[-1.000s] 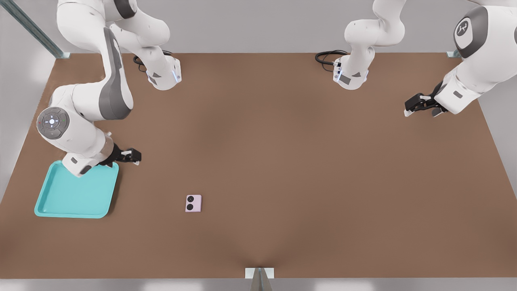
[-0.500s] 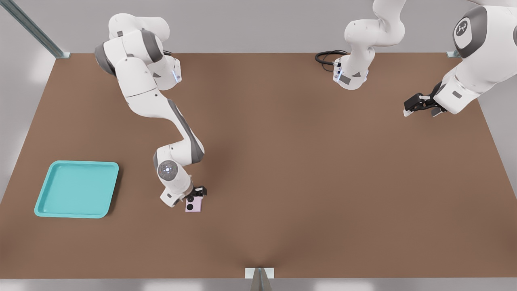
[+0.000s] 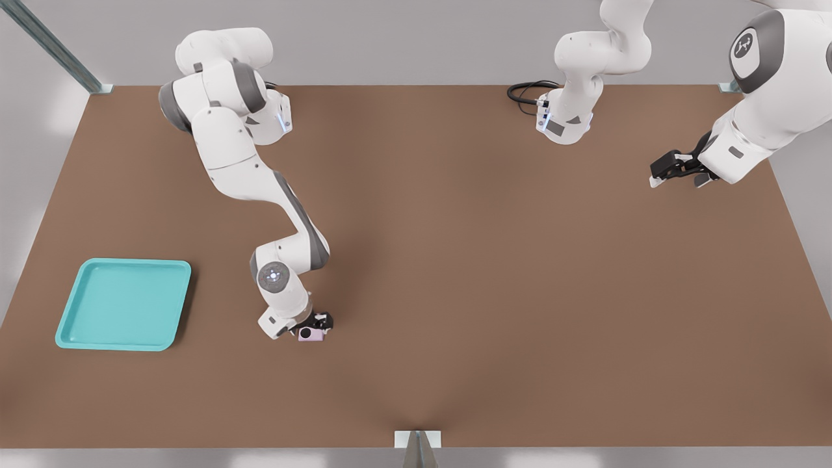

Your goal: Keep left arm still and place phone on the tray with right arm

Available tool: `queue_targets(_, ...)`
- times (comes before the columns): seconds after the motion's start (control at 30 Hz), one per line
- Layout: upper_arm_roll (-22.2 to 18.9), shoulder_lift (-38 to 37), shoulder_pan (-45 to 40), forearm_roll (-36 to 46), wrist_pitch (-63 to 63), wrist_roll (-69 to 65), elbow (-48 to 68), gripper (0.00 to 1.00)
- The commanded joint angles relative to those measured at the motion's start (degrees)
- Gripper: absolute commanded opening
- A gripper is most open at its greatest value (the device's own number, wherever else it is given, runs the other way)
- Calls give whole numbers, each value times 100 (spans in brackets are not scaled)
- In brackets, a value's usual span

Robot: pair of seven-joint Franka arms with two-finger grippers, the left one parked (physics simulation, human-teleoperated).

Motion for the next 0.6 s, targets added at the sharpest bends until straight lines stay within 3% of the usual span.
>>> queue_targets(0.0, 0, 11, 0, -39, 69, 560, 3, 100)
queue_targets(0.07, 0, 20, 0, -39, 69, 560, 12, 97)
queue_targets(0.13, 0, 20, 0, -39, 69, 560, 38, 84)
queue_targets(0.3, 0, -15, -18, -48, 34, 533, 30, 81)
queue_targets(0.43, 35, -647, -87, -48, -862, 314, -23, 81)
queue_targets(0.57, 237, -1754, -931, -39, -1039, -907, -1033, 81)
